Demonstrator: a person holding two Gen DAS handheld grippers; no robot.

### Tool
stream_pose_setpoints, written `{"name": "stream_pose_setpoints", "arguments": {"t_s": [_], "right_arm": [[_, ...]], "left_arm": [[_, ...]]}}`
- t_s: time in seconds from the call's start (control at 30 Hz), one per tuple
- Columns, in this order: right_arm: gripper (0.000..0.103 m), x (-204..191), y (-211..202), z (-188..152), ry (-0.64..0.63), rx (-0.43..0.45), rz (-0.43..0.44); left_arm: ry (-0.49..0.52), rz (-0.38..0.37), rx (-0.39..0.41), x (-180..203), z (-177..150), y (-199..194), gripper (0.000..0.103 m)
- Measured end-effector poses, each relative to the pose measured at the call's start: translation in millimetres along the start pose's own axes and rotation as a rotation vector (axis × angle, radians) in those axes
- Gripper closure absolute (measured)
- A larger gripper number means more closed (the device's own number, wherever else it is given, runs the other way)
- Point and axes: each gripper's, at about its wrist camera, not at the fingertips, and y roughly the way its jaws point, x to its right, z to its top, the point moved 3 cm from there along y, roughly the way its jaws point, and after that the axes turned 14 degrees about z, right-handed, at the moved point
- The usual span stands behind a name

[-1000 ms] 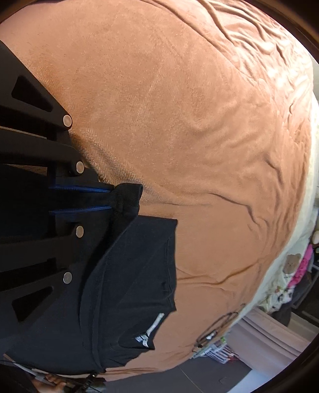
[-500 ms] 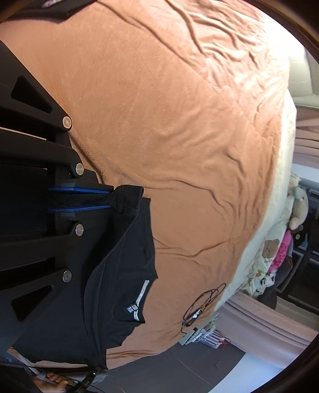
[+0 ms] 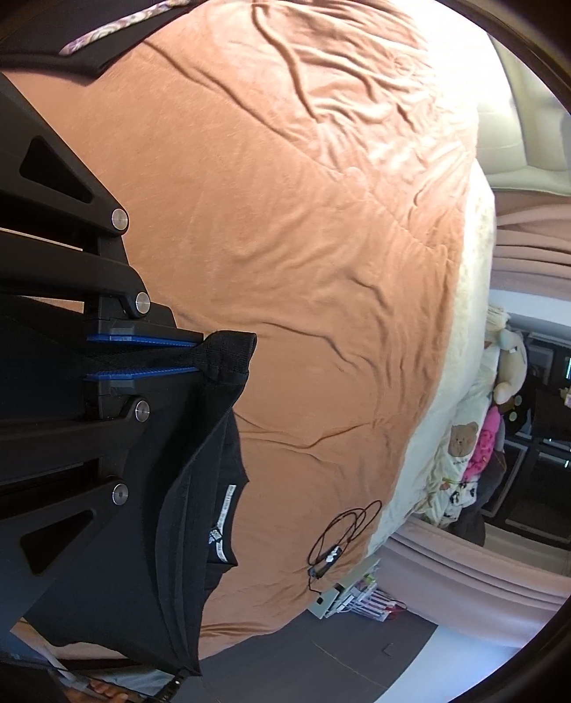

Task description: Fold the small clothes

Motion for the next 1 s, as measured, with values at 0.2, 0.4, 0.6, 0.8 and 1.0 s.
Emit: {"name": "stream_pose_setpoints", "arguments": {"t_s": [0.2,0.4,0.6,0.8,1.0], "right_arm": [[0.103,-4,3,9,-0.017,0.016,-0.005],[0.103,-7,18,20,-0.032,0.012,-0.022],[0.103,-5,47,33,-0.038,-0.010,-0.041],[0.103,7,91,38,-0.025,-0.065,-0.072],[0.103,26,139,30,0.016,-0.145,-0.108]], "left_arm": [[0.009,0.024,0.008,3,15,4,0.094],[0.016,0.035,0.004,9,27,21,0.094],[0.020,0.053,-0.027,13,35,58,0.094],[0.060,0.088,-0.101,24,25,112,0.094],[0.081,0.124,-0.167,25,7,153,0.094]]}}
